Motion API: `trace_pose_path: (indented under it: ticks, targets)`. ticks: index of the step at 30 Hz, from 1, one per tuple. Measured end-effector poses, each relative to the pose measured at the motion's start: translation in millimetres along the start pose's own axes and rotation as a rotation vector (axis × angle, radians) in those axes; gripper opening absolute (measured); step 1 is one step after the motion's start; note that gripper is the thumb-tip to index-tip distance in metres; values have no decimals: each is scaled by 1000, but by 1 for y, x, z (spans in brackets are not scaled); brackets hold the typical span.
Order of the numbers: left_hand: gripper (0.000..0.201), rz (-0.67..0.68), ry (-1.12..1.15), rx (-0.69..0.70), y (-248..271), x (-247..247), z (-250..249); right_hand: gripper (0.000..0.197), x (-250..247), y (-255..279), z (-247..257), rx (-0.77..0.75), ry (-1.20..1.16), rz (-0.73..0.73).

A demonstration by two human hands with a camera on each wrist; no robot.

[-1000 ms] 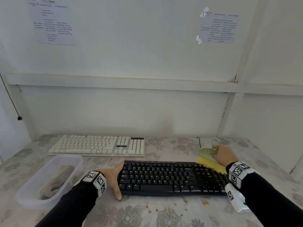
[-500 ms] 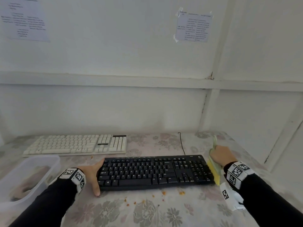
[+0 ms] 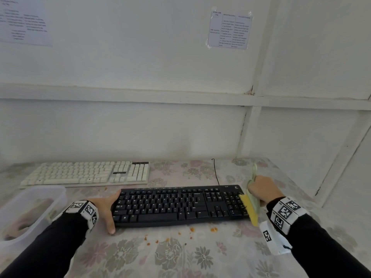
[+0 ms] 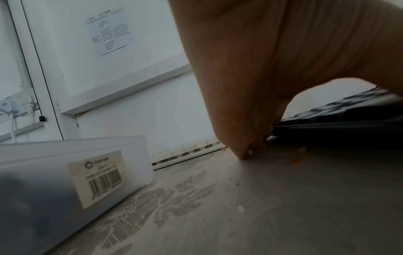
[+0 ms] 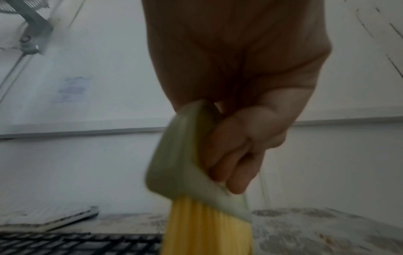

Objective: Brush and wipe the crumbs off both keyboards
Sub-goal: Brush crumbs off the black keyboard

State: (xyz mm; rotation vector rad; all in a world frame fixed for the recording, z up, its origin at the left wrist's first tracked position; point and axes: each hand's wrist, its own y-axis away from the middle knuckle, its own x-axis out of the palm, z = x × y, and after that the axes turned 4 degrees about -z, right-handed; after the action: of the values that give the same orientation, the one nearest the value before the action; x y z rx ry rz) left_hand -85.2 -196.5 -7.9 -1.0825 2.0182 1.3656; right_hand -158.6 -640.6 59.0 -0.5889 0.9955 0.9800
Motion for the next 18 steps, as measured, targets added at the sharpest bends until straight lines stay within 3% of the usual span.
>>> trace_pose_path:
  ticks: [6,12,16,18]
  targets:
    - [133,0,25,36,-3,3,-5,26,11,5,19,-170,-107,-52]
    - [158,25,-5,77,0,2,-4,22,11,8,23,-80,-25,93]
    - [141,2,34,34,-5,3,2,26,7,12,31,-100,-102,49]
    - [148,12,37,49,-4,3,3,28,14,15,38,-181,-56,14]
